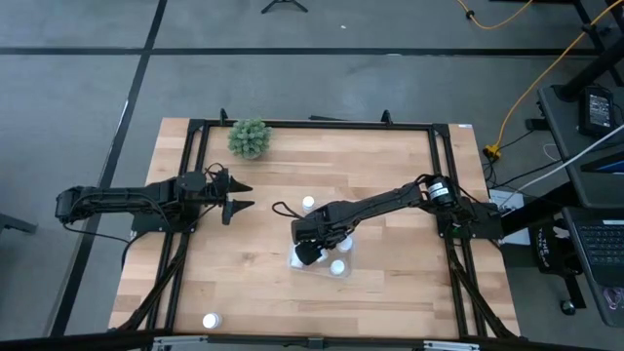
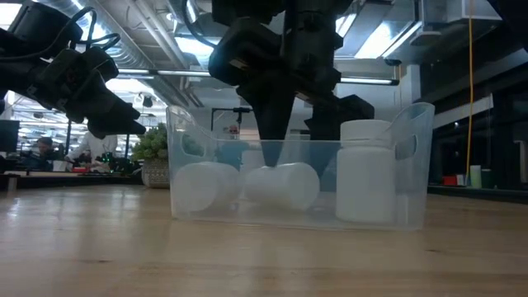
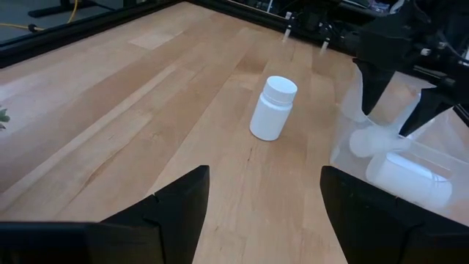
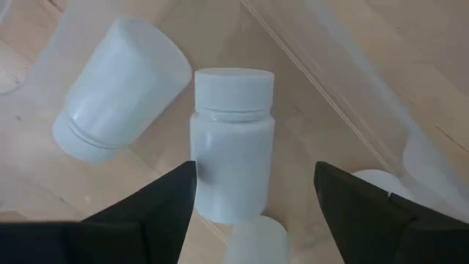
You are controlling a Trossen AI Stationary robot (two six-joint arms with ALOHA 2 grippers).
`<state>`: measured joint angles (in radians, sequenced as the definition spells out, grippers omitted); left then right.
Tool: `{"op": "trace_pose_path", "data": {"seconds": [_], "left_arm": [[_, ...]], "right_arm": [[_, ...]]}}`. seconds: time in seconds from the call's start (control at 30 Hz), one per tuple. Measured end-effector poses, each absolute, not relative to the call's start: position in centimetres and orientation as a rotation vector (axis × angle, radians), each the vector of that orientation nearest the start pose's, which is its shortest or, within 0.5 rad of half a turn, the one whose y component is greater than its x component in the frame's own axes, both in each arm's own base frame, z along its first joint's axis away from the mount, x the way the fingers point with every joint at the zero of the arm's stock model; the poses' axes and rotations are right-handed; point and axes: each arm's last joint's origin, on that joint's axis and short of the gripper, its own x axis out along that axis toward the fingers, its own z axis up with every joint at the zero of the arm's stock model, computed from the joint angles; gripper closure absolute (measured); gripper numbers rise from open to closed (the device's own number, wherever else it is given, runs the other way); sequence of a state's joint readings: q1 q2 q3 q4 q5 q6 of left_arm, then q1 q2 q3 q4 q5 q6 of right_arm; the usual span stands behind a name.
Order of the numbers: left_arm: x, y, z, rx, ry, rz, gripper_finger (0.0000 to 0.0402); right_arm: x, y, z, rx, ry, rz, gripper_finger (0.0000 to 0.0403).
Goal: Pick and place pill bottles into a basket
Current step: Adjust the white medicine bottle on the transparent bin
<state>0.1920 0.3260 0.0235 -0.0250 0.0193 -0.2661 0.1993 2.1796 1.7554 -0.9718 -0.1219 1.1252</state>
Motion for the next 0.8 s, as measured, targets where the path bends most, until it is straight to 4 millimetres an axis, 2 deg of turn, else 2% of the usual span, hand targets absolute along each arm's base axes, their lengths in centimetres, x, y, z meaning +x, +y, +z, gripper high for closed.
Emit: {"op": "trace_pose_path", "data": {"seconds": [0.43, 0.63, 0.8], "left_arm": [[11.1, 2.1, 14.1, -0.297, 0.302, 0.213, 0.0148], [11.1, 2.1, 14.1, -0.298, 0.302, 0.214, 0.0148], [11.1, 2.1, 14.1, -0.298, 0.302, 0.213, 0.0148]], "right_arm": [[43.6, 9.3, 18.1, 0.899, 1.319, -0.436, 0.0129], [43.6, 9.1, 18.1, 0.854, 1.286, -0.462, 0.0129], [43.9, 9.1, 16.9, 0.825, 1.303, -0.489, 0.0129]]}}
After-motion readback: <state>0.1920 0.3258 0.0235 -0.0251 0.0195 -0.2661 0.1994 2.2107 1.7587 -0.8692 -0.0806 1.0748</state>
